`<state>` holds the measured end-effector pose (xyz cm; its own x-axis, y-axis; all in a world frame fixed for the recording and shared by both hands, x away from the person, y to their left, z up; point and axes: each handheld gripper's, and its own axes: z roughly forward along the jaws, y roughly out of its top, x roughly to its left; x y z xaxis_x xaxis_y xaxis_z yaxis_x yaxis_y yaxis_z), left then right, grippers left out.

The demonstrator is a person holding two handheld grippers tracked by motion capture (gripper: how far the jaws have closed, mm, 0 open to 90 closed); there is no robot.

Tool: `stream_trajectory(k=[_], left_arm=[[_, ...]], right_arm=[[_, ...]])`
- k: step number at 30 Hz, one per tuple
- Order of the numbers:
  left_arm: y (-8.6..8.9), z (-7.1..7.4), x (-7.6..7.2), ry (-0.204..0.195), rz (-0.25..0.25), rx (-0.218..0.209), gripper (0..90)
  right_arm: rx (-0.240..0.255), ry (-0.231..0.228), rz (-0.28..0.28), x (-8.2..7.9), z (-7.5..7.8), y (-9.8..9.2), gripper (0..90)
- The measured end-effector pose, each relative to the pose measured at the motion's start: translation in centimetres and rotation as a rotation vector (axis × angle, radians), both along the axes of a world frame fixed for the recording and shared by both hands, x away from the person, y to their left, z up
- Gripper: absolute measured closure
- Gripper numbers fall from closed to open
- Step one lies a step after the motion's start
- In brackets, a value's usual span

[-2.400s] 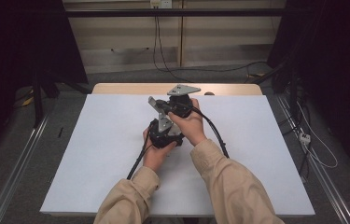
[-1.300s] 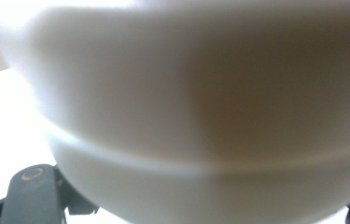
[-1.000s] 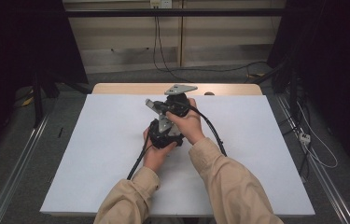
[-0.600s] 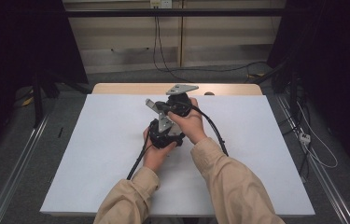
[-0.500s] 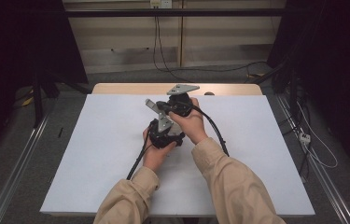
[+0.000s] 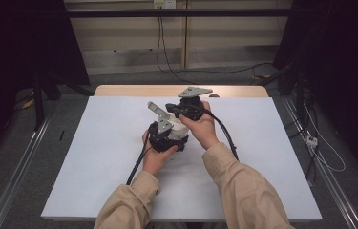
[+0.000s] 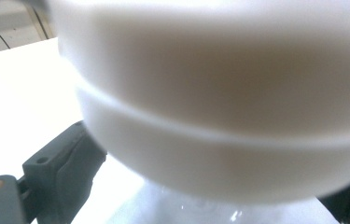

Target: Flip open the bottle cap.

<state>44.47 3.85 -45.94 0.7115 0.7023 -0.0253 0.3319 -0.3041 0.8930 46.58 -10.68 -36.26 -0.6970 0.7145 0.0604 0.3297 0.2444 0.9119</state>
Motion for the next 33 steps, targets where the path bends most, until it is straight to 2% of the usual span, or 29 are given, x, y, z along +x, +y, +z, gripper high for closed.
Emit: stream_trajectory(k=[3,5,8,12,13,17,23,27,29,33], left_arm=[[0.4,0.0,-0.3,-0.008,0.005,-0.008,5.6],[0.8,0.1,-0.6,-0.007,0.003,-0.017,5.6],[1.4,0.2,-1.0,-0.003,0.007,-0.011,6.0],[2.3,0.8,-1.6,0.002,0.001,-0.013,5.6],[2.5,1.0,-1.8,0.001,-0.004,-0.021,5.3],[3.3,1.7,-2.6,-0.005,-0.035,-0.02,4.8],[4.5,2.3,-3.5,0.004,-0.055,-0.02,4.7],[5.5,2.5,-4.0,0.002,-0.071,-0.033,4.7],[5.8,2.5,-4.3,0.008,-0.071,-0.037,4.6],[6.5,2.4,-4.7,-0.004,-0.081,-0.015,4.6]], right_arm=[[0.014,0.002,-0.005,-0.3,0.0,-0.3,89.2],[0.018,0.001,0.0,-0.6,0.0,-0.5,85.3],[0.015,-0.007,0.0,-1.1,0.2,-0.8,73.8],[0.055,0.007,0.001,-1.8,0.3,-1.5,56.4],[0.064,0.013,-0.003,-2.0,0.4,-1.7,49.9],[0.081,0.013,-0.008,-3.1,0.4,-2.8,35.6],[0.103,0.014,-0.002,-4.7,0.1,-4.7,26.7],[0.07,0.018,-0.006,-5.8,-0.6,-5.8,20.0],[0.073,0.013,-0.01,-6.4,-1.0,-6.5,18.8],[0.066,0.01,-0.022,-7.4,-1.6,-7.7,16.5]])
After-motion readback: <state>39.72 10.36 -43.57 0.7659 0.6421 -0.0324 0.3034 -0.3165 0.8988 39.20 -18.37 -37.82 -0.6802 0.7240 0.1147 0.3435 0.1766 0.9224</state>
